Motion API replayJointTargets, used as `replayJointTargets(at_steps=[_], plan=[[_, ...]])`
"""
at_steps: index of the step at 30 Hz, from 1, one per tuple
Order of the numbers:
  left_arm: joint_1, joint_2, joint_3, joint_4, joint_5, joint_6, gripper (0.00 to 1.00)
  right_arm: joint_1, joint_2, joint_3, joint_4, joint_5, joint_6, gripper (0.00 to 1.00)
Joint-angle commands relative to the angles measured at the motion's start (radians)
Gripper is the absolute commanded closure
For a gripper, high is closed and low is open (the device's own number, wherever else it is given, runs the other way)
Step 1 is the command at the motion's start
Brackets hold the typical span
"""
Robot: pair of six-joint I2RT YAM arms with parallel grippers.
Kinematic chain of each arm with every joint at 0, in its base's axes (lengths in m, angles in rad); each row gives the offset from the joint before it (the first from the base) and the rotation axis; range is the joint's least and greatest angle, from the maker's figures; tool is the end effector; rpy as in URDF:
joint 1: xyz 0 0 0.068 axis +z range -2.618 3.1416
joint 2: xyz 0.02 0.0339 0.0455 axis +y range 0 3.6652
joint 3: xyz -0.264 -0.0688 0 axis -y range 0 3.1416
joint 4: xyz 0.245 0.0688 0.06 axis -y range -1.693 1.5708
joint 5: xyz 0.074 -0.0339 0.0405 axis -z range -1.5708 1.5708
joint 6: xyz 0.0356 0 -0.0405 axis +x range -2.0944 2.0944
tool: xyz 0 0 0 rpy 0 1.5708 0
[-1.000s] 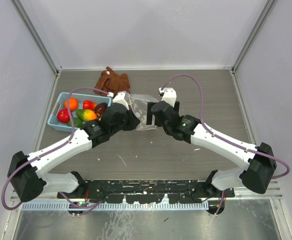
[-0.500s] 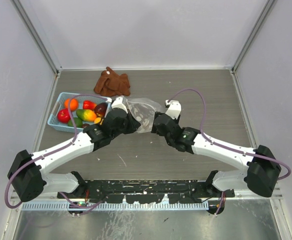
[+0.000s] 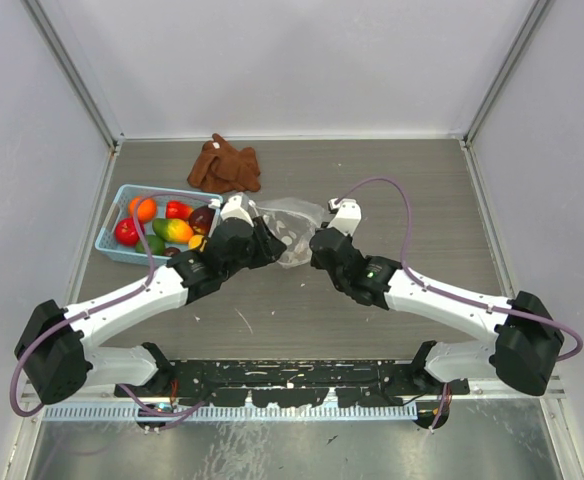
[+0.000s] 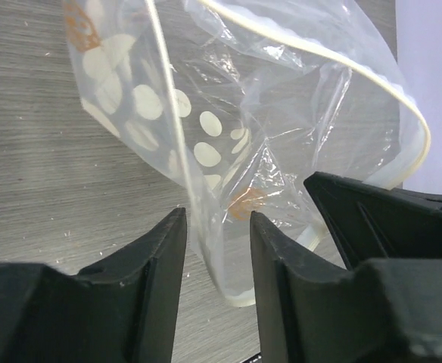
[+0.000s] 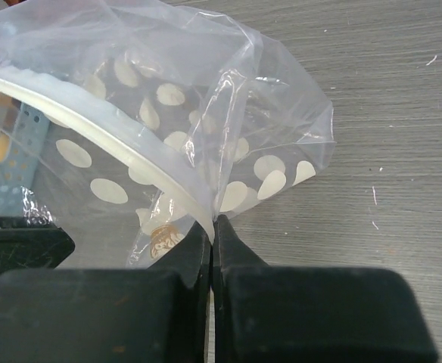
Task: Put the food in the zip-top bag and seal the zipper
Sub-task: Open the zipper of the food storage bag.
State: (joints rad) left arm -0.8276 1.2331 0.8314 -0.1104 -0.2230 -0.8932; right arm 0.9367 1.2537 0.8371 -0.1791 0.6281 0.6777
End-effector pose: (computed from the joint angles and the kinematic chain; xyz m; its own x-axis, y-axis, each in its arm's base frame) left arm 0.1927 -0.1981 0.2687 -0.6657 -0.3985 -0.6309 0.1101 0.7838 -0.6112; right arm 0.1775 0.2060 0.2624 -0.4870 0.1941 -0.8516 -0.0749 0.9621 0.2622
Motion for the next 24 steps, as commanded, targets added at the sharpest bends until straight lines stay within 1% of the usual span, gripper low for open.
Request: replayJointTargets(at_steps=[1, 4, 9, 11, 15, 18, 21, 24], plan=[[0.009, -0.040, 0.020, -0.018, -0.067, 0.025, 0.55, 0.005, -0.047, 0.012, 0.053, -0.002, -0.052, 0.99], [0.026, -0.041, 0.039, -0.062, -0.088, 0.047, 0.51, 0.005, -0.056, 0.020, 0.042, -0.010, -0.079, 0.99], [0.055, -0.027, 0.051, -0.088, -0.104, 0.068, 0.50, 0.005, -0.055, 0.042, 0.013, -0.028, -0.126, 0.99], [0.062, -0.014, 0.059, -0.084, -0.106, 0.079, 0.56, 0.006, -0.046, 0.064, -0.016, -0.035, -0.142, 0.99], [0.064, 0.023, 0.088, -0.074, -0.116, 0.100, 0.71, 0.011, -0.014, 0.130, -0.115, -0.039, -0.169, 0.99], [0.065, 0.072, 0.108, -0.068, -0.101, 0.098, 0.73, 0.015, 0.009, 0.172, -0.168, -0.037, -0.187, 0.99], [0.064, 0.105, 0.119, -0.057, -0.067, 0.083, 0.71, 0.019, 0.022, 0.182, -0.178, -0.047, -0.200, 0.99], [0.065, 0.134, 0.120, -0.043, -0.045, 0.070, 0.71, 0.019, 0.031, 0.186, -0.177, -0.058, -0.205, 0.99]])
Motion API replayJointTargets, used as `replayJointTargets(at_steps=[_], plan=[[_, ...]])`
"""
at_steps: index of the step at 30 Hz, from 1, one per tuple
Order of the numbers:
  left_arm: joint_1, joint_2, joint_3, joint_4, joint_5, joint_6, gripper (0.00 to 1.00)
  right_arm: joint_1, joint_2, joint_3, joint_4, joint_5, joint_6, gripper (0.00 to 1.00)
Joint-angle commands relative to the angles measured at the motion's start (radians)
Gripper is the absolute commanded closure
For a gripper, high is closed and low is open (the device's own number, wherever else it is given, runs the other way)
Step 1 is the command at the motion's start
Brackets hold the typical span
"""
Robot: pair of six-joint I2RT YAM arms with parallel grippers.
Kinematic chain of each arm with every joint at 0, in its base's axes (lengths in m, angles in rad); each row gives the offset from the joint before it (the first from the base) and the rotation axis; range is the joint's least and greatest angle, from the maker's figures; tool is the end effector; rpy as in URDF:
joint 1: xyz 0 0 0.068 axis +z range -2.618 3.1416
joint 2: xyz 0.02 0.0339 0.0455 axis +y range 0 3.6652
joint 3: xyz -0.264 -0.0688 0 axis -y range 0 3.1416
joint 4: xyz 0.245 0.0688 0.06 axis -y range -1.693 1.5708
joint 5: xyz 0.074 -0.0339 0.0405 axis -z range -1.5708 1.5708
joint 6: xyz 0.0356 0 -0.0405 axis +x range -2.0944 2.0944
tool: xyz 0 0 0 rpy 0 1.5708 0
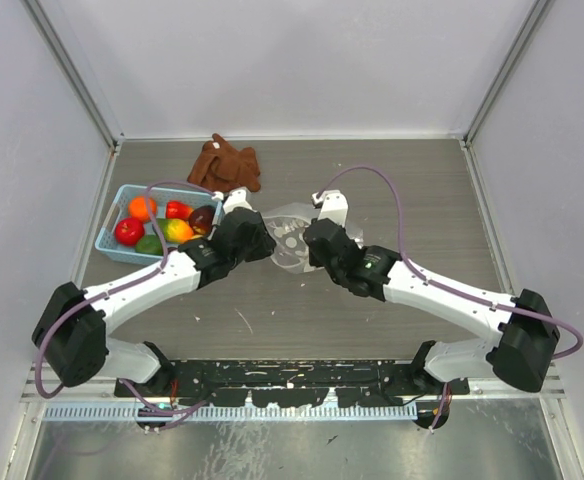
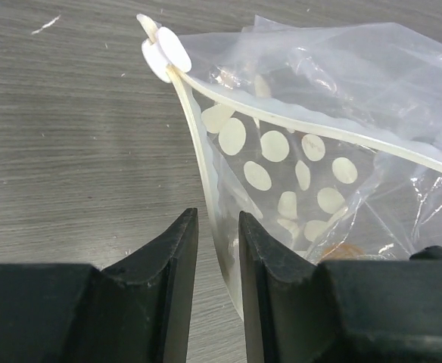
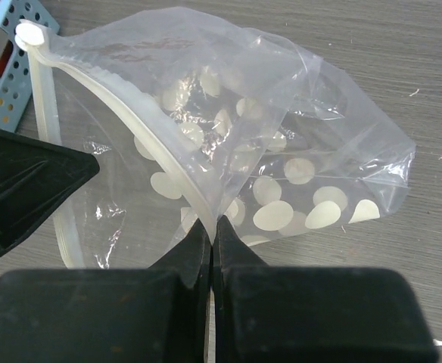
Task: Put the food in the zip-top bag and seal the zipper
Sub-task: Open the zipper of the food storage bag.
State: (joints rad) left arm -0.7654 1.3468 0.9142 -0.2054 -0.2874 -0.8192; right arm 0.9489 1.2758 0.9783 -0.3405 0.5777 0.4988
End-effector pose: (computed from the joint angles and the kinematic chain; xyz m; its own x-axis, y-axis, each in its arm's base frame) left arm 0.2203 -0.1977 0.2583 -0.6587 -0.3387 -0.6718 0.0278 0.8814 -0.4716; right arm 0.1780 0.2150 0.2898 -0.5082 -0.0211 -0.8610 -0.2075 0.9732 0.0986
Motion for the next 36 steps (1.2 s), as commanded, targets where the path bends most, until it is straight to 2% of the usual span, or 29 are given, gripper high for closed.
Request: replayJointTargets(at_steps=[1, 3, 7, 17, 25, 28, 32, 34, 36], plan=[[0.002, 0.028, 0.036, 0.057, 0.022, -0.007, 0.72, 0.007, 0.012, 0.046, -0.015, -0.009, -0.028, 0.99], [0.002, 0.047, 0.038, 0.064, 0.020, -0.009, 0.78, 0.008, 0.015, 0.051, -0.019, -0.015, -0.032, 0.99], [0.003, 0.054, 0.048, 0.046, -0.011, -0.008, 1.00, 0.008, 0.019, 0.078, -0.077, 0.006, -0.030, 0.99], [0.001, 0.016, 0.087, -0.042, -0.153, 0.043, 1.00, 0.008, 0.106, 0.247, -0.448, 0.153, 0.067, 0.99], [-0.034, -0.044, 0.070, -0.045, -0.241, 0.074, 1.00, 0.018, 0.208, 0.388, -0.730, 0.279, 0.165, 1.00], [-0.038, -0.048, 0.065, -0.044, -0.254, 0.080, 1.00, 0.025, 0.245, 0.419, -0.760, 0.288, 0.167, 0.99], [-0.037, -0.051, 0.061, -0.048, -0.246, 0.082, 1.00, 0.040, 0.255, 0.411, -0.716, 0.215, 0.138, 0.98], [-0.038, -0.058, 0.052, -0.039, -0.237, 0.084, 1.00, 0.042, 0.216, 0.378, -0.638, 0.166, 0.109, 0.92], [-0.038, -0.064, 0.046, -0.031, -0.225, 0.087, 1.00, 0.041, 0.161, 0.345, -0.546, 0.131, 0.076, 0.82]])
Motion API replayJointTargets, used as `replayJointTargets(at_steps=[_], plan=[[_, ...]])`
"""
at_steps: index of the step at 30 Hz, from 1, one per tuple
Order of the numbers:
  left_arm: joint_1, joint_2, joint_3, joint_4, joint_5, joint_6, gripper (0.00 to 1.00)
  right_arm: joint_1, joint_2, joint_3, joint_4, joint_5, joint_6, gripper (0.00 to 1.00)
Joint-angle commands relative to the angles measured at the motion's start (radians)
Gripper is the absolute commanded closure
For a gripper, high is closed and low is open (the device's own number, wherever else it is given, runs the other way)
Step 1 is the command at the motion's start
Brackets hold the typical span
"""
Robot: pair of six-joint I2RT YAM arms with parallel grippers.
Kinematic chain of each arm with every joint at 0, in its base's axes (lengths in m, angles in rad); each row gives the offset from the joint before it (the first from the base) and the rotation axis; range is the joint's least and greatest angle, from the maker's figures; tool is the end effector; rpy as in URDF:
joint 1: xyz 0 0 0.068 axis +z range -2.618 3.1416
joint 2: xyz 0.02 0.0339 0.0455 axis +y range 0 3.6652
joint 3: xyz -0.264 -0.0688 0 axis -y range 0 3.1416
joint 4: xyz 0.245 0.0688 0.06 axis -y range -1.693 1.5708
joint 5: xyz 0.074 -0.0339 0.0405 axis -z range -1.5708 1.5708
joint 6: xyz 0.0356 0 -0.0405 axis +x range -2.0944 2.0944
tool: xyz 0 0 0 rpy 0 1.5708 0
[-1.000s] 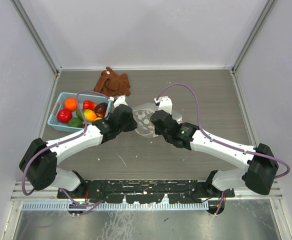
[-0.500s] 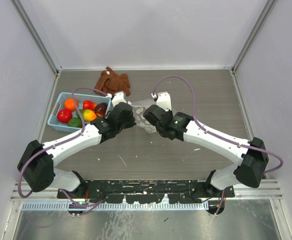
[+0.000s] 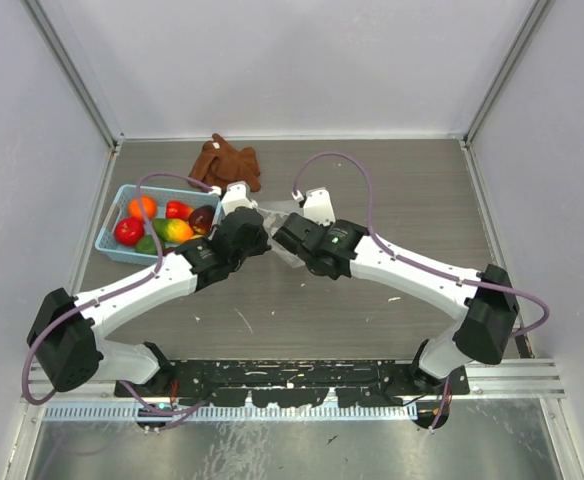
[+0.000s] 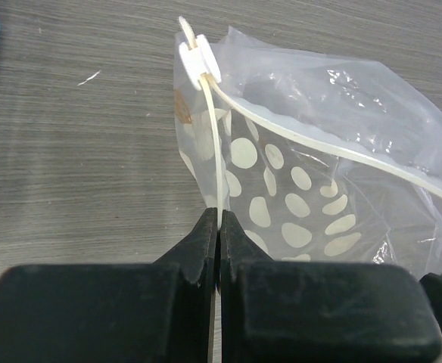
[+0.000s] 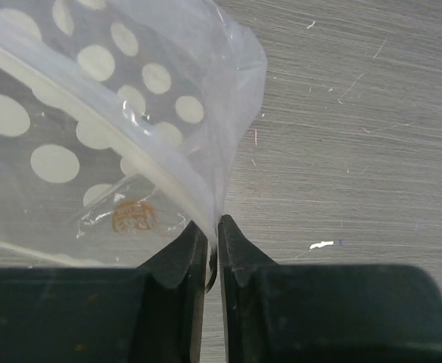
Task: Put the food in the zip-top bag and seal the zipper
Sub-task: Open the zipper of the food storage bag.
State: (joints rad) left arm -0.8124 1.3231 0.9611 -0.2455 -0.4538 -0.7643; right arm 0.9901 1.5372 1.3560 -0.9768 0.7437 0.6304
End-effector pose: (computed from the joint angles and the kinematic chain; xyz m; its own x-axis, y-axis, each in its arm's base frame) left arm 0.2126 -0.2017 0.2783 -0.5636 -0.3095 -0.7659 0.0206 0.9216 -0.3876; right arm 0.1865 0.2402 0.3004 -0.6808 -0.2468 -0.6896 -0.0805 0.9610 -0.2645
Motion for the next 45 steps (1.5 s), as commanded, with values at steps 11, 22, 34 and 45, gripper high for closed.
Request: replayJointTargets(at_steps=[11, 22, 34, 45], plan=[[0.009, -0.079, -0.015, 0.039, 0.018, 0.055, 1.00, 0.001, -0.167, -0.047, 0.290, -0.029, -0.239, 0.48], [0.009, -0.069, 0.008, 0.026, 0.069, 0.078, 1.00, 0.000, -0.084, -0.037, 0.406, 0.051, -0.352, 0.62], [0.009, -0.061, 0.010, 0.014, 0.104, 0.064, 1.00, 0.000, -0.165, -0.131, 0.480, 0.212, -0.320, 0.99], [0.012, -0.107, 0.003, 0.016, 0.202, 0.014, 0.75, 0.000, -0.187, -0.195, 0.534, 0.250, -0.314, 0.99]])
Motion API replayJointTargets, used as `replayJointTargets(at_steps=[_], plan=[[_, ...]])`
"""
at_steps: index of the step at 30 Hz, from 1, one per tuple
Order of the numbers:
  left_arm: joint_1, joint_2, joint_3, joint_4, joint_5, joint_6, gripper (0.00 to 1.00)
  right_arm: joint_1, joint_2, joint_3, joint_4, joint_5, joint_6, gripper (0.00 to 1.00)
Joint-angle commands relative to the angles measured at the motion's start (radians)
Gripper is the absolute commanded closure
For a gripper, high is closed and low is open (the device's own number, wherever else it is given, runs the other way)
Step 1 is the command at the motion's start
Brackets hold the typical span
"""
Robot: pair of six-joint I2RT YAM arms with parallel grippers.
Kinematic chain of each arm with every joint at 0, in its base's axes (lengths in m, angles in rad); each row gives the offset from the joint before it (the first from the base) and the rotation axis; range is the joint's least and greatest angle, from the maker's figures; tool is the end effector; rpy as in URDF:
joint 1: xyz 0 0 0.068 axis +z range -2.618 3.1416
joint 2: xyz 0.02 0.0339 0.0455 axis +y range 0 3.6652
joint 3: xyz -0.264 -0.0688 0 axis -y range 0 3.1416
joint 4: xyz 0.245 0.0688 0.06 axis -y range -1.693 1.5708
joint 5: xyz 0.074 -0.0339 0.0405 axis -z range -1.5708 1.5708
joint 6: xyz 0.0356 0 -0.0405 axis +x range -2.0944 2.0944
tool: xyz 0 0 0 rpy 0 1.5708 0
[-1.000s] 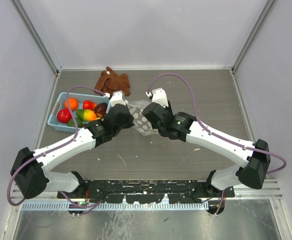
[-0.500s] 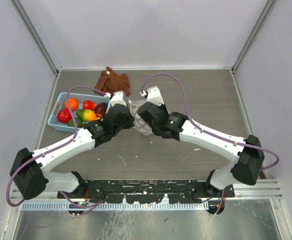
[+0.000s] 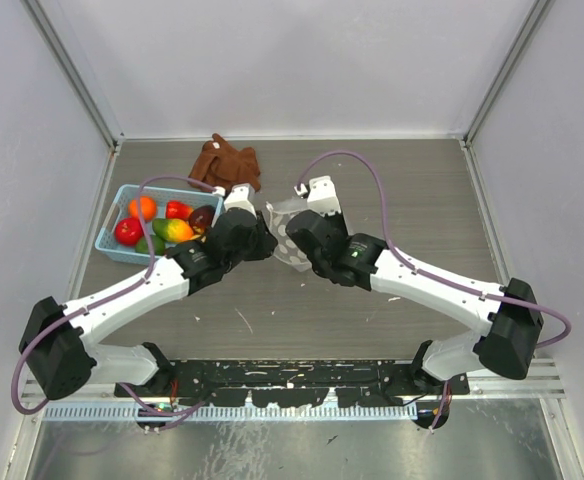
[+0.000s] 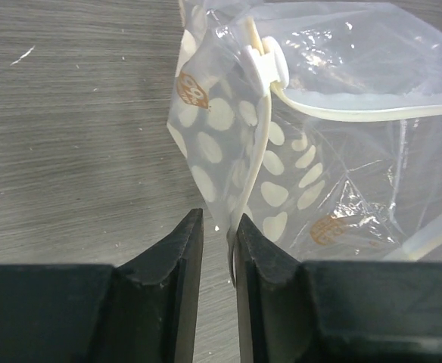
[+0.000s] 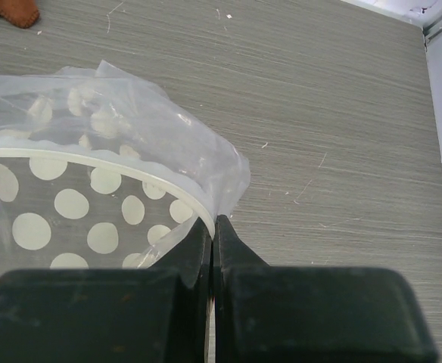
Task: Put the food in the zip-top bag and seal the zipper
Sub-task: Open the zipper of the food storage bag.
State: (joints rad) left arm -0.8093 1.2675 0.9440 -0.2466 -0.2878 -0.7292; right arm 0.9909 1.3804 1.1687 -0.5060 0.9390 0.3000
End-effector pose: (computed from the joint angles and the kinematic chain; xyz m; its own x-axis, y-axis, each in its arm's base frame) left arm 0.2030 -0.1983 0.2861 -0.6303 -0.2647 -0.7298 0.1465 0.8826 -0.4467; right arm 0.1850 0.2300 0.3174 -0.3918 -0.2797 -0.8765 -0.0473 0.9575 -0.2844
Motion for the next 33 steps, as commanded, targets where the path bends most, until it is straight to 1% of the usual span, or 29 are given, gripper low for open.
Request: replayJointTargets(at_steps=[1, 6, 11, 14, 21, 27, 29, 30, 31, 32, 33], plan=[[0.011, -0.057, 0.022, 0.013, 0.044, -0.026, 0.73, -0.001, -0.028, -0.010, 0.064, 0.057, 0.016, 0.99], [0.031, -0.100, 0.024, -0.009, 0.096, -0.045, 0.57, -0.001, -0.024, -0.022, 0.074, 0.078, 0.017, 0.99], [0.076, -0.154, 0.024, -0.071, 0.112, -0.039, 0.47, 0.002, -0.016, -0.032, 0.081, 0.109, 0.016, 0.99], [0.121, -0.180, 0.021, -0.128, 0.106, -0.022, 0.45, 0.001, -0.009, -0.034, 0.078, 0.129, 0.014, 0.99], [0.273, -0.231, 0.029, -0.295, 0.083, 0.068, 0.36, 0.003, -0.010, -0.043, 0.074, 0.151, 0.014, 0.99], [0.432, -0.202, 0.067, -0.431, 0.069, 0.162, 0.28, 0.002, -0.010, -0.054, 0.078, 0.153, 0.013, 0.99], [0.471, -0.178, 0.083, -0.458, 0.065, 0.184, 0.21, 0.002, -0.012, -0.060, 0.084, 0.152, 0.012, 0.99], [0.487, -0.162, 0.094, -0.471, 0.065, 0.191, 0.15, 0.002, -0.012, -0.063, 0.089, 0.151, 0.011, 0.99], [0.500, -0.145, 0.104, -0.484, 0.061, 0.197, 0.05, 0.002, -0.014, -0.066, 0.094, 0.152, 0.009, 0.99], [0.508, -0.125, 0.113, -0.492, 0.054, 0.208, 0.01, 0.003, -0.015, -0.069, 0.099, 0.150, 0.007, 0.99], [0.517, -0.103, 0.123, -0.498, 0.051, 0.217, 0.02, 0.002, -0.015, -0.071, 0.103, 0.148, 0.007, 0.99]])
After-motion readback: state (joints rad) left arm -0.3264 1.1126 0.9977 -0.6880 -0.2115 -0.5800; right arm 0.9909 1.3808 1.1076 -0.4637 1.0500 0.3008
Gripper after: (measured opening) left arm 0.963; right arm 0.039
